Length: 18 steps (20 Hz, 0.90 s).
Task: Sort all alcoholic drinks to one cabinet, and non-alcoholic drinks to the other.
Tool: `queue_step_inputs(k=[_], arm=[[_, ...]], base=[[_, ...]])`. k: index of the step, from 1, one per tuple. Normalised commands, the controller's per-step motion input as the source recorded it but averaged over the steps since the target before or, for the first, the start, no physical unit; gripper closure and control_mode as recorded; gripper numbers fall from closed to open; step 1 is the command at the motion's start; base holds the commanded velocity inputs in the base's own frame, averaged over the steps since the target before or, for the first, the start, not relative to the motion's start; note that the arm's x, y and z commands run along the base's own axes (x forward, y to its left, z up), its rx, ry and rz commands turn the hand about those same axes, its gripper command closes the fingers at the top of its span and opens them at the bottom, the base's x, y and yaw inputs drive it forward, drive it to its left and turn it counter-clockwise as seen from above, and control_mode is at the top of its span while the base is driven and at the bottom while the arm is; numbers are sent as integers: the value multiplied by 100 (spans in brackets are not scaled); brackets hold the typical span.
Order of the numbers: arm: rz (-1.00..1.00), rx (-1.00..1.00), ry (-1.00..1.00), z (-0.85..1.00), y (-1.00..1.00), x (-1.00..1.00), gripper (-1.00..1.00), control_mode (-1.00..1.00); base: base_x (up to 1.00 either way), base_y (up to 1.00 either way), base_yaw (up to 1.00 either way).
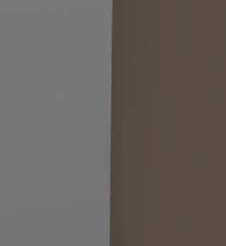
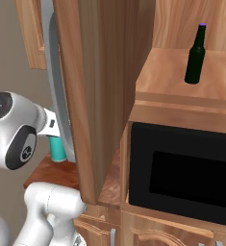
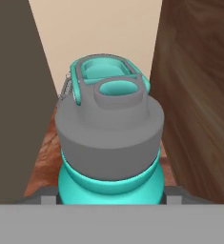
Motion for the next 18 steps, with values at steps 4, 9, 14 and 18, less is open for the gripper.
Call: queue_step_inputs(k=[4,9,14,18], arm=[[0,0,0,0,0,0,100,100],[0,0,0,0,0,0,100,100],[0,0,0,0,0,0,100,100],[0,0,0,0,0,0,100,100]], base=[[-99,-2,0],[-99,0,0],[-71,0,0],[-79,-6,0]])
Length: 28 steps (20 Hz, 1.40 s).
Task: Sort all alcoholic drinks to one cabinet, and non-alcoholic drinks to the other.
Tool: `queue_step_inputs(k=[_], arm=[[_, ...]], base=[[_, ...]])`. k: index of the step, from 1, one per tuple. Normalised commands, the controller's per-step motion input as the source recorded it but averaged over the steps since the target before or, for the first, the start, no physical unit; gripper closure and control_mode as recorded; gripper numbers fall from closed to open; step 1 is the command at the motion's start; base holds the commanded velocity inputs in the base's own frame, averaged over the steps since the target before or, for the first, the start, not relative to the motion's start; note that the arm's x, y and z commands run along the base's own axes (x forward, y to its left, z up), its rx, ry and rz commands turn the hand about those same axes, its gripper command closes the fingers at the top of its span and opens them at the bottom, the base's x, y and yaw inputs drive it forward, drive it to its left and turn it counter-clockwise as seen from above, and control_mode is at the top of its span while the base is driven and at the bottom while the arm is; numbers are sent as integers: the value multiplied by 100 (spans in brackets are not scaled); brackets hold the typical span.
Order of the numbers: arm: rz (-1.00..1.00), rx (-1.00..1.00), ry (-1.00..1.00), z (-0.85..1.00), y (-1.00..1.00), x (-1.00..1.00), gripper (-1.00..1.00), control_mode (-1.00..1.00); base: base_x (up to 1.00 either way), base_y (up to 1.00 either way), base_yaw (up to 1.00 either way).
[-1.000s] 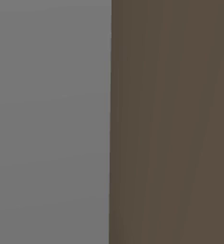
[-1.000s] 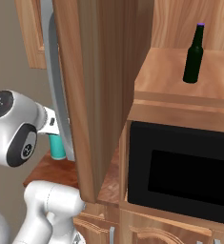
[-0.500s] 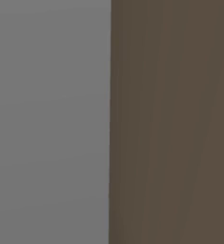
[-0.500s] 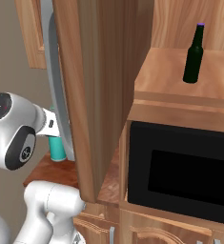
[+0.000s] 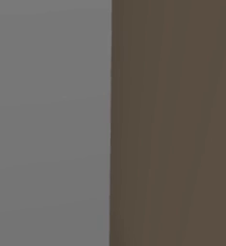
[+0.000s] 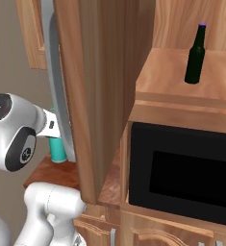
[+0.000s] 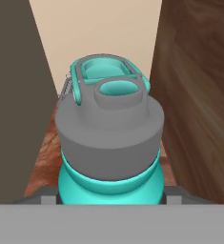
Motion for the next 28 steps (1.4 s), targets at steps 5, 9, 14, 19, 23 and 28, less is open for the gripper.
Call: queue_step_inputs(k=[5,9,14,19,23,28], arm=[[0,0,0,0,0,0,100,100],[0,0,0,0,0,0,100,100],[0,0,0,0,0,0,100,100],[0,0,0,0,0,0,100,100],[0,0,0,0,0,0,100,100],[0,0,0,0,0,0,100,100]], base=[[-100,-65,0],[-100,-80,-3],[-100,-84,-21],[-100,-97,-6],[-100,-94,12],[-100,-51,-5]])
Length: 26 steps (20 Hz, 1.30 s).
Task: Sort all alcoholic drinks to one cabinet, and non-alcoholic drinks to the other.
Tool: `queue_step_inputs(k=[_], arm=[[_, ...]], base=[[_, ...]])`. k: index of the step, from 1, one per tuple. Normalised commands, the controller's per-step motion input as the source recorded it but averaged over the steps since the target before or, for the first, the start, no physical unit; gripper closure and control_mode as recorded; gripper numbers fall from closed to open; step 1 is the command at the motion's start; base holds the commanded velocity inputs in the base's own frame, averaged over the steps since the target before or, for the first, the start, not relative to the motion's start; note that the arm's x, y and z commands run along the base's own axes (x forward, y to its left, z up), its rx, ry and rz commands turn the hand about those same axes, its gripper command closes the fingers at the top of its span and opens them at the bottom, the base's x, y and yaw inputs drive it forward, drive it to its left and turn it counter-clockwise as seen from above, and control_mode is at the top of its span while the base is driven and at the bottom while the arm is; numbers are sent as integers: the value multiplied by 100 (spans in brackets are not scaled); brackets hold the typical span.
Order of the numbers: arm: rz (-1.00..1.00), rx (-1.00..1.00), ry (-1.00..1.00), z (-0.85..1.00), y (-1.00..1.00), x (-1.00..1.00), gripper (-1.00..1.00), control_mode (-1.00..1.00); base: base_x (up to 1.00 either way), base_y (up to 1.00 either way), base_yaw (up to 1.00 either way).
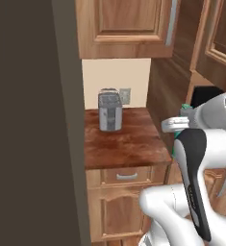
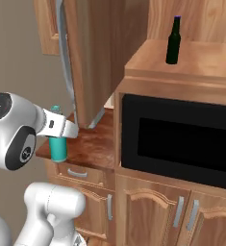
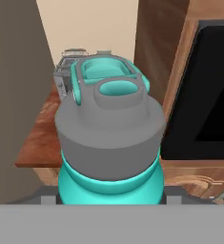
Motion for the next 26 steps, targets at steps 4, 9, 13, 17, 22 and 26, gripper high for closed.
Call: queue_step_inputs(k=[4,9,13,17,22,26], arm=[[0,0,0,0,0,0,100,100],[0,0,0,0,0,0,100,100],[0,0,0,0,0,0,100,100],[0,0,0,0,0,0,100,100],[0,0,0,0,0,0,100,100],[0,0,0,0,0,0,100,100]], base=[[-100,-22,0],[-59,6,-1],[-60,4,0],[-58,-19,0],[-19,-84,0],[0,-96,0]])
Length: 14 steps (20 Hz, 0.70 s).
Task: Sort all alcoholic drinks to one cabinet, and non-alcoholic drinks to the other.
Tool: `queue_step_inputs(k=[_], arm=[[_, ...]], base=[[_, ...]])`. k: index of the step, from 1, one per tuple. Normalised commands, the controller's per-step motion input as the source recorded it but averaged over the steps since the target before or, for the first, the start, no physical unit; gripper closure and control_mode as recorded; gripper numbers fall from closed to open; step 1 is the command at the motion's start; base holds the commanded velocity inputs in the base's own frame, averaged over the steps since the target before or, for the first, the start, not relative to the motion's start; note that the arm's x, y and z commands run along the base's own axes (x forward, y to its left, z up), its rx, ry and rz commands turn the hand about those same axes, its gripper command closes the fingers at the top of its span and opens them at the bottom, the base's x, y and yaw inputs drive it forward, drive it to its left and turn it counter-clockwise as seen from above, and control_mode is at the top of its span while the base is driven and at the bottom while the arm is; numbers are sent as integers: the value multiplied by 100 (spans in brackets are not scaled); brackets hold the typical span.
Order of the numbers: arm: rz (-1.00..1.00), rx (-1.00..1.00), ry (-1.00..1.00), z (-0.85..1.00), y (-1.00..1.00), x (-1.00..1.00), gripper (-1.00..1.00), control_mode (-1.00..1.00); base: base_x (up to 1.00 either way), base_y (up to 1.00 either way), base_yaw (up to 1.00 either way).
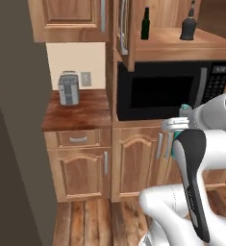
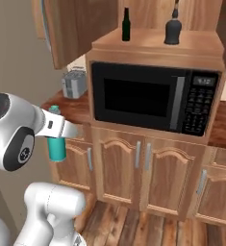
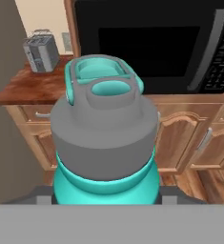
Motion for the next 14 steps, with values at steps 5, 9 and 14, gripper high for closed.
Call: queue_step_inputs(k=[5,9,14], arm=[[0,0,0,0,0,0,100,100],[0,0,0,0,0,0,100,100],[0,0,0,0,0,0,100,100]], base=[[0,-91,0],[0,-86,0],[0,-74,0]])
